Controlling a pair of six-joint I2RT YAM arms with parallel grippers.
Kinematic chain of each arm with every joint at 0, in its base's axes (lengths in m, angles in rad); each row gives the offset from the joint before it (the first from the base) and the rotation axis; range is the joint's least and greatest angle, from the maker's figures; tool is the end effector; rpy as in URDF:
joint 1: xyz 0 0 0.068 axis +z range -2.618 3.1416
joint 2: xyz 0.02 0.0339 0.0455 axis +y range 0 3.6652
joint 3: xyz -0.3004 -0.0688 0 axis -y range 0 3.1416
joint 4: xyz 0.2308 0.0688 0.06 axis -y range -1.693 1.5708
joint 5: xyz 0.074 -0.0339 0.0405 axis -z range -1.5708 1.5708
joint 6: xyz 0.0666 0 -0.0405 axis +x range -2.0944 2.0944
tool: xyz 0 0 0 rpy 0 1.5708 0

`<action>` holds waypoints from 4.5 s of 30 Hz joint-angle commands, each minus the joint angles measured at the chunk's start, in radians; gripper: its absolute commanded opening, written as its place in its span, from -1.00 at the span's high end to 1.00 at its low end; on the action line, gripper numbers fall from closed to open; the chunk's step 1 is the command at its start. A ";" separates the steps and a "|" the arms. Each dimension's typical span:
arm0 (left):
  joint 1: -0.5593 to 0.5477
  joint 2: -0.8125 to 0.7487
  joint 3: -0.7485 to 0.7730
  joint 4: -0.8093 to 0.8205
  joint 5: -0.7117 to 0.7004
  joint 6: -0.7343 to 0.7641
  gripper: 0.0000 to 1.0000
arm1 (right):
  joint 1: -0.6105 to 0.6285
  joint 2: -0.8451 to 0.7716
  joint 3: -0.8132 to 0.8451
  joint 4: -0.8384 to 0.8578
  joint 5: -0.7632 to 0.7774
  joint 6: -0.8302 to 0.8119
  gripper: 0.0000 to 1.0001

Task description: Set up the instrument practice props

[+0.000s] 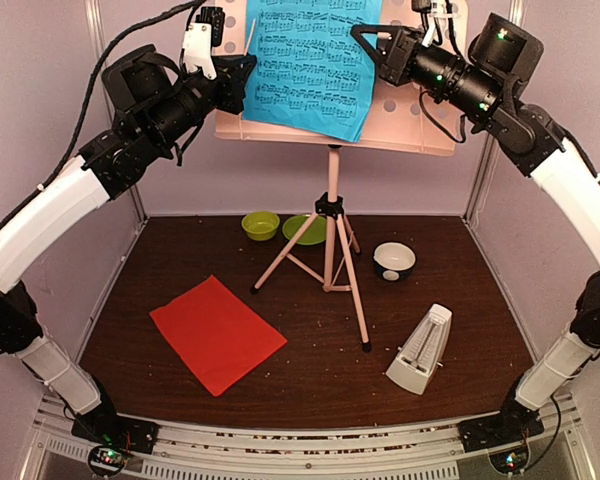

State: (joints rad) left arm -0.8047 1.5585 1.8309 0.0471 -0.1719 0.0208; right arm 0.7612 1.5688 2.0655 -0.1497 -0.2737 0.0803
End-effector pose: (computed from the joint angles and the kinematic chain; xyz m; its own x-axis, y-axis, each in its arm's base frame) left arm 0.2543 -0.2479 0.5776 0.2301 -0.2096 -0.9503 0.5927 0.8047 -0.0340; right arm 0.2219 0.2363 0.6236 0.1774 0.2757 -0.9447 -0.8652 0.5012 -0.0162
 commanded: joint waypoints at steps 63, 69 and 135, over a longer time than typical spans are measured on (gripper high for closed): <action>-0.004 -0.061 0.004 0.037 0.126 0.033 -0.47 | 0.011 0.089 0.148 0.023 0.051 -0.115 -0.85; -0.016 -0.120 -0.033 -0.003 0.081 0.011 -0.83 | 0.009 0.034 0.126 0.008 0.086 -0.116 -1.00; 0.991 -0.418 -1.360 -0.221 0.587 -0.809 -0.96 | 0.289 -0.692 -0.940 -0.281 0.182 0.117 -0.90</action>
State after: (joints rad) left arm 0.1246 1.0794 0.5289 -0.4137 0.3088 -0.7773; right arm 1.0431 0.9001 1.1305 -0.4889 -0.1135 0.1749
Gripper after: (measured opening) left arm 0.978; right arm 0.950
